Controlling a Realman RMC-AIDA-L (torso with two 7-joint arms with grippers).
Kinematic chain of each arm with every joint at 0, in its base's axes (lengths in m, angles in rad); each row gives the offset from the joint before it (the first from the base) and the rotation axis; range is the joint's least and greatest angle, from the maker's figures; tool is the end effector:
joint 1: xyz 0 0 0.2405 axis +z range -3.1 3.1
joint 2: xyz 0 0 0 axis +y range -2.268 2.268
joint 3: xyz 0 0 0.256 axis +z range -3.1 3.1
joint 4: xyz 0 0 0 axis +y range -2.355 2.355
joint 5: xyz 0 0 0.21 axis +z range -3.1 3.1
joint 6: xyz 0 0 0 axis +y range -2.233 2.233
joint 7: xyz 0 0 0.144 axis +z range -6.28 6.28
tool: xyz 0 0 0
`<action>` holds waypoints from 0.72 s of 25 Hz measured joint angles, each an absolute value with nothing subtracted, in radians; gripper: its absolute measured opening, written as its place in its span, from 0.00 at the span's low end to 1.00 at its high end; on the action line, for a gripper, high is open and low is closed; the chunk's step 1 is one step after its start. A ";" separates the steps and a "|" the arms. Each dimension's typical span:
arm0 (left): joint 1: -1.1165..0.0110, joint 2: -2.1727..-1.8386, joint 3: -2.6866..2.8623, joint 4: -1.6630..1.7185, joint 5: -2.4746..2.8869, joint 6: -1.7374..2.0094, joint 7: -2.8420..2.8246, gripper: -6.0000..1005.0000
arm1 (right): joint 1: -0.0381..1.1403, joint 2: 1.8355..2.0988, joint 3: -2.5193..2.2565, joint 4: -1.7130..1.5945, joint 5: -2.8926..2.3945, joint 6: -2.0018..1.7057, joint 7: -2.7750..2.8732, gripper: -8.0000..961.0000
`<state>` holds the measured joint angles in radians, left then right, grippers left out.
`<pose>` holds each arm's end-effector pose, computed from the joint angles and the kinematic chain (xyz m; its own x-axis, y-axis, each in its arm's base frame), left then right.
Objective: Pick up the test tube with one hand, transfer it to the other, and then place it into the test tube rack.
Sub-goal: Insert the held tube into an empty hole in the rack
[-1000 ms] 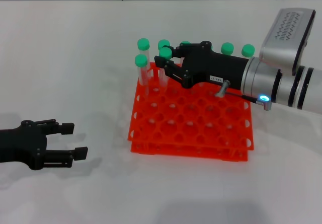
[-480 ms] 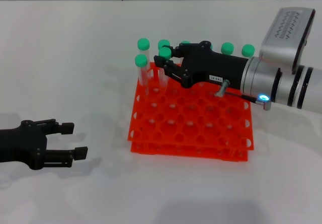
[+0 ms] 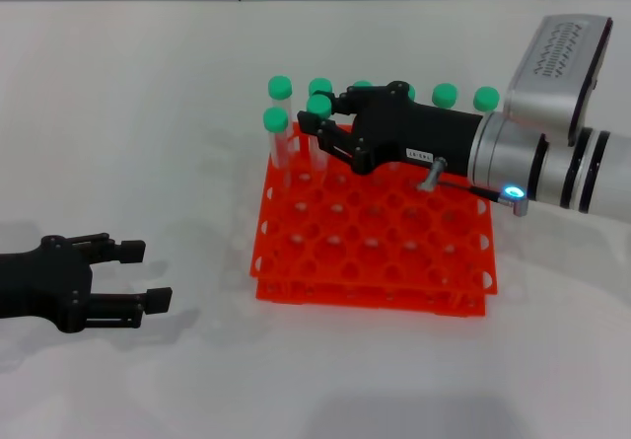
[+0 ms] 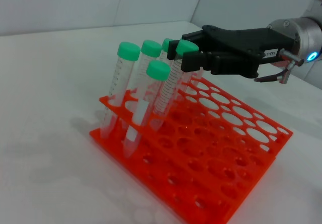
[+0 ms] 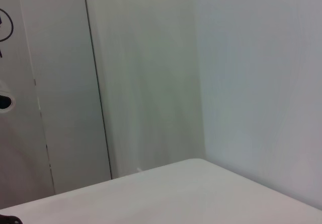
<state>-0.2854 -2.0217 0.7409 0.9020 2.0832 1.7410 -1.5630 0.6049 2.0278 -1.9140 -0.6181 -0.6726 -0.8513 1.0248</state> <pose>-0.3192 0.2608 0.0479 0.7714 0.5259 0.3583 0.5912 -0.8006 -0.0977 0.1644 0.3674 -0.0917 0.7887 -0.1284 -0.6012 -0.3684 -0.8816 -0.2950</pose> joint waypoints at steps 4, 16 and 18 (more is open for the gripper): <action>-0.285 -2.022 0.741 0.902 2.083 1.741 -1.563 0.86 | 0.606 2.028 -1.914 -0.618 -0.673 -0.852 1.025 0.33; -0.285 -2.020 0.741 0.902 2.083 1.738 -1.563 0.86 | 0.607 2.028 -1.914 -0.618 -0.674 -0.860 1.025 0.35; -0.285 -2.020 0.741 0.902 2.083 1.737 -1.563 0.86 | 0.608 2.028 -1.914 -0.618 -0.674 -0.860 1.025 0.35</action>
